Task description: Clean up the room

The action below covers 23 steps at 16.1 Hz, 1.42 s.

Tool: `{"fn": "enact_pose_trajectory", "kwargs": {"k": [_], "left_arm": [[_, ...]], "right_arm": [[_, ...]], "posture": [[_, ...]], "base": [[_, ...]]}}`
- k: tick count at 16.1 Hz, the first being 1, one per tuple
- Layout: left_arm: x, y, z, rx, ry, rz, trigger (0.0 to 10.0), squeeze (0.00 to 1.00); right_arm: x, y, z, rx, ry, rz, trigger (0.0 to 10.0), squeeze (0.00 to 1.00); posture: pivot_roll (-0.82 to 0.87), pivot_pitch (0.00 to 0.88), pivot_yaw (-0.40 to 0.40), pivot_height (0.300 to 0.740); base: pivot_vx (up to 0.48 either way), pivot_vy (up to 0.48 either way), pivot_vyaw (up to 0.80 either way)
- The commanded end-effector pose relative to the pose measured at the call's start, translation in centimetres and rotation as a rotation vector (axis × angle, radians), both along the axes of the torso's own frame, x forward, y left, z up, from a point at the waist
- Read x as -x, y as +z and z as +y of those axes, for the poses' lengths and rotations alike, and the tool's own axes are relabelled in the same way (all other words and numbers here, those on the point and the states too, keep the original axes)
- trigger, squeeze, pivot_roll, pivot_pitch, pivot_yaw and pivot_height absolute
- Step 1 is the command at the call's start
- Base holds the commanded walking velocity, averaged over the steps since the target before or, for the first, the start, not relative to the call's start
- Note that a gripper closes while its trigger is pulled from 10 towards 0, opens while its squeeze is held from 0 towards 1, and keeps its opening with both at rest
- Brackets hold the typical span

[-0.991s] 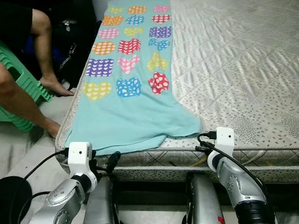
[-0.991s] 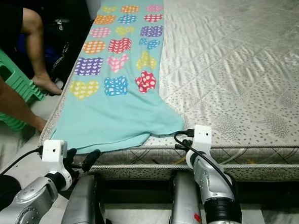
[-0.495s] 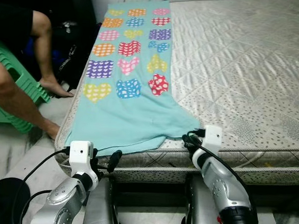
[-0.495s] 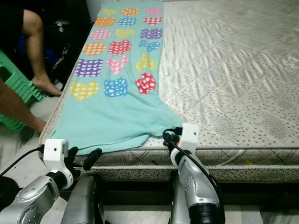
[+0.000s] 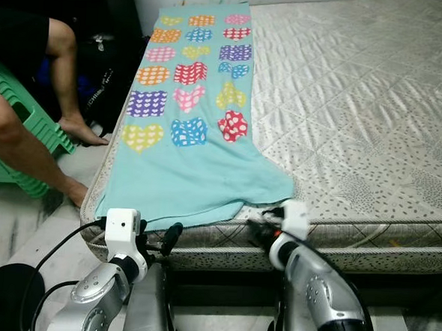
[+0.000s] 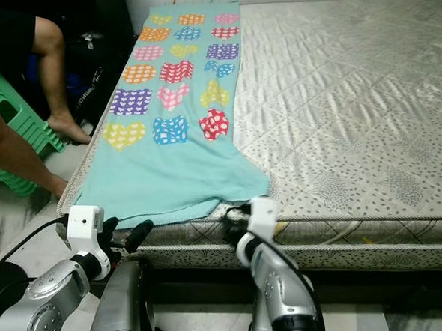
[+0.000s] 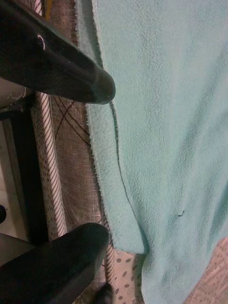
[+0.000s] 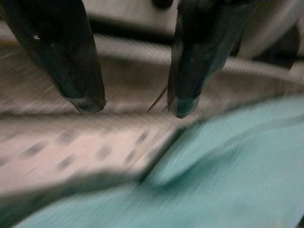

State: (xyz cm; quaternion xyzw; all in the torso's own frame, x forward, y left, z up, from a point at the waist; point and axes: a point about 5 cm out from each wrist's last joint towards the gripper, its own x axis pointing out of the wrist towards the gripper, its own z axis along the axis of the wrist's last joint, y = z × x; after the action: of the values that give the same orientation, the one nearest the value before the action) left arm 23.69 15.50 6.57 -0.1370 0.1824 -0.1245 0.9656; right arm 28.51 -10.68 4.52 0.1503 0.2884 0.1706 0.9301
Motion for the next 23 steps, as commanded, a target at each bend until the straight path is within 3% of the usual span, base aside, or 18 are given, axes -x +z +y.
{"fn": "enact_pose_trajectory", "kwargs": {"k": [1, 4, 7, 10, 11, 14, 17, 19, 21, 22, 23], "left_arm": [[0.0, -0.1, 0.6, -0.021, 0.005, 0.000, 10.0, 0.00], [-0.1, -0.1, 0.5, -0.020, 0.002, 0.000, 10.0, 0.00], [-0.1, 0.0, 0.4, -0.021, -0.002, 0.000, 10.0, 0.00], [-0.1, 0.0, 0.4, -0.019, 0.000, 0.000, 10.0, 0.00], [-0.3, 0.0, 0.4, -0.017, 0.005, -0.003, 10.0, 0.00], [-0.6, 0.4, 0.0, -0.011, 0.014, -0.020, 10.0, 0.00], [-0.5, 0.5, -0.6, 0.007, 0.018, -0.019, 10.0, 0.00], [-0.4, 0.5, -0.7, 0.009, 0.019, -0.015, 10.0, 0.00], [-0.2, 0.4, -0.6, 0.010, 0.022, -0.012, 10.0, 0.00], [-0.1, 0.4, -0.6, 0.009, 0.023, -0.011, 10.0, 0.00], [0.1, 0.4, -0.6, 0.009, 0.025, -0.009, 10.0, 0.00]], "right_arm": [[0.3, 0.3, 0.7, -0.012, 0.032, 0.004, 10.0, 1.00], [0.1, 0.8, 1.0, -0.033, -0.013, 0.005, 10.0, 1.00], [-0.6, 3.0, 2.0, -0.117, -0.103, -0.110, 10.0, 1.00], [-0.9, 3.4, 1.9, -0.122, -0.175, -0.177, 10.0, 0.95], [-1.2, 3.0, 2.1, -0.124, -0.200, -0.166, 10.0, 0.95], [-1.6, 2.2, 3.0, -0.115, -0.239, -0.129, 10.0, 0.75], [-1.3, 0.9, 3.8, -0.076, -0.248, -0.074, 10.0, 0.75], [-0.9, 0.0, 5.6, -0.068, -0.208, -0.025, 10.0, 0.75], [-0.3, -0.4, 6.9, -0.067, -0.136, 0.001, 10.0, 0.59], [-0.3, -0.4, 7.0, -0.068, -0.133, -0.002, 10.0, 0.13], [-0.2, -0.4, 7.0, -0.083, -0.140, 0.005, 10.0, 0.00]], "posture": [[-0.01, 0.042, 0.120, 0.500], [-0.01, 0.045, 0.123, 0.500], [-0.01, 0.046, 0.124, 0.500], [-0.01, 0.047, 0.123, 0.500], [-0.01, 0.047, 0.122, 0.500], [0.01, 0.050, 0.117, 0.500], [0.02, 0.056, 0.113, 0.500], [0.02, 0.060, 0.112, 0.500], [0.03, 0.066, 0.112, 0.500], [0.03, 0.066, 0.111, 0.500], [0.03, 0.067, 0.108, 0.500]], "base": [[0.000, 0.000, 0.00], [0.000, 0.000, 0.00], [0.000, 0.000, 0.00], [0.000, 0.000, 0.00], [0.000, 0.000, 0.00], [0.000, 0.000, 0.00], [0.000, 0.000, 0.00], [0.000, 0.000, 0.00], [0.000, 0.000, 0.00], [0.000, 0.000, 0.00], [0.000, 0.000, 0.00]]}}
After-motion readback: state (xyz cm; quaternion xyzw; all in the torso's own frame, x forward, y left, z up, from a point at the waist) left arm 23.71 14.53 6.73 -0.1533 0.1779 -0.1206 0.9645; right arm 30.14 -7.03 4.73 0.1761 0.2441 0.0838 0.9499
